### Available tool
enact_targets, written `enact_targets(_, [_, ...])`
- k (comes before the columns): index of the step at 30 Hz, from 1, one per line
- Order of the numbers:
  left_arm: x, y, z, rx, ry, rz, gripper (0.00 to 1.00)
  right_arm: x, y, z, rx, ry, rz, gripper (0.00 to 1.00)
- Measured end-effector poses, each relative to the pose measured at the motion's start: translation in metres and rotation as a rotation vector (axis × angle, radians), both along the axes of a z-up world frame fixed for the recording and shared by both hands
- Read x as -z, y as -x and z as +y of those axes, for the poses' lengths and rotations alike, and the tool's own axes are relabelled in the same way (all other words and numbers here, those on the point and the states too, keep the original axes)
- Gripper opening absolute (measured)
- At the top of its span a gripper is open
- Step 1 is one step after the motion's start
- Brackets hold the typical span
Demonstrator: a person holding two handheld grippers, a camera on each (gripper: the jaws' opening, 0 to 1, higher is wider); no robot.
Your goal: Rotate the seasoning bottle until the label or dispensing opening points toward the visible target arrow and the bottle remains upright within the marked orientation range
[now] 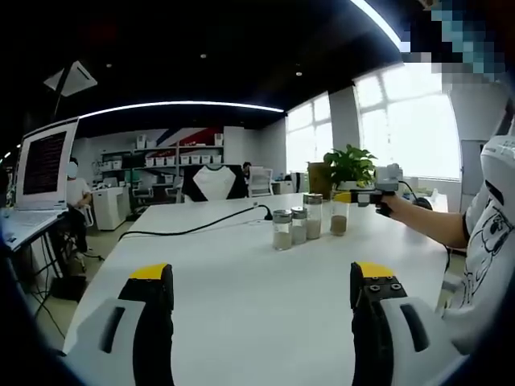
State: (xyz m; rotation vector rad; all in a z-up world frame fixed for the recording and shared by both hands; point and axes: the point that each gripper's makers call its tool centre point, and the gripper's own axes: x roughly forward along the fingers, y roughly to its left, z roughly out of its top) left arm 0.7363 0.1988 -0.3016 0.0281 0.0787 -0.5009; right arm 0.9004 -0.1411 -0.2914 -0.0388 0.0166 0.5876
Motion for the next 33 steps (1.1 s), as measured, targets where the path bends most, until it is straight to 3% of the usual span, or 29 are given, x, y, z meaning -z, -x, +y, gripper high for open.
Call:
enact_targets(15, [-0.002,0.002,-0.006,0.019,-0.007,-0.014,0.95,-0.02,0.029,-0.009,-0.046,-0.046,-0.017,0.37])
enact_targets(33, [0.005,0.0,-0.007,0.031,-0.013,-0.01,0.95,-0.019,0.054,-0.011,-0.055,-0.053,-0.028,0.37])
